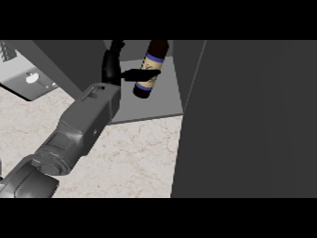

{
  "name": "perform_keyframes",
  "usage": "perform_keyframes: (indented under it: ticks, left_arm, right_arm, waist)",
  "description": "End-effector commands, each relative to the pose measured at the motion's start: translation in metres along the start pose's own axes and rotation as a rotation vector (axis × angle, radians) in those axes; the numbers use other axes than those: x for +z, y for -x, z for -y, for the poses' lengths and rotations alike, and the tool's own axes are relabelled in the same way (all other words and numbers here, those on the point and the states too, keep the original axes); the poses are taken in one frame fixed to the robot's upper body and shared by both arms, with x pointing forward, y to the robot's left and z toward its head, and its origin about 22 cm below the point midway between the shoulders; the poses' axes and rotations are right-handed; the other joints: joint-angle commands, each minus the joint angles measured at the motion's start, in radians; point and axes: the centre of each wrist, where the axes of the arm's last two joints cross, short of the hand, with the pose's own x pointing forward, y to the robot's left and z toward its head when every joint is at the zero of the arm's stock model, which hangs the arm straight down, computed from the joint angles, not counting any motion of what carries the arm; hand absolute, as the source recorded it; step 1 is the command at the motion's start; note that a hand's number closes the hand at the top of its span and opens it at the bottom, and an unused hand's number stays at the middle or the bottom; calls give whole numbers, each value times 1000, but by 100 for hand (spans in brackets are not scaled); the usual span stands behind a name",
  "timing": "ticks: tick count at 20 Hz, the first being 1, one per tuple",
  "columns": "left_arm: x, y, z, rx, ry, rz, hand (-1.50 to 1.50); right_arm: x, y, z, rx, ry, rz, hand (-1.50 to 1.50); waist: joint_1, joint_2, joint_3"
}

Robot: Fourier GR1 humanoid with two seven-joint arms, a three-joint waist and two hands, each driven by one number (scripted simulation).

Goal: Pick up the wine, place it into the cabinet and close the cabinet

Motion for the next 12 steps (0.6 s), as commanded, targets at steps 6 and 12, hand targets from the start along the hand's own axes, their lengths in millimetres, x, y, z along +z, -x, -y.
perform_keyframes:
  ticks: [6,12]
  left_arm:
    - [-17,-38,10,219,88,88,150]
    - [-3,-24,22,343,210,124,150]
  right_arm:
    - [10,-31,1,-86,6,13,-150]
    - [12,-37,1,-91,28,-8,-150]
  waist:
    - [14,-15,1]
    - [51,-24,1]
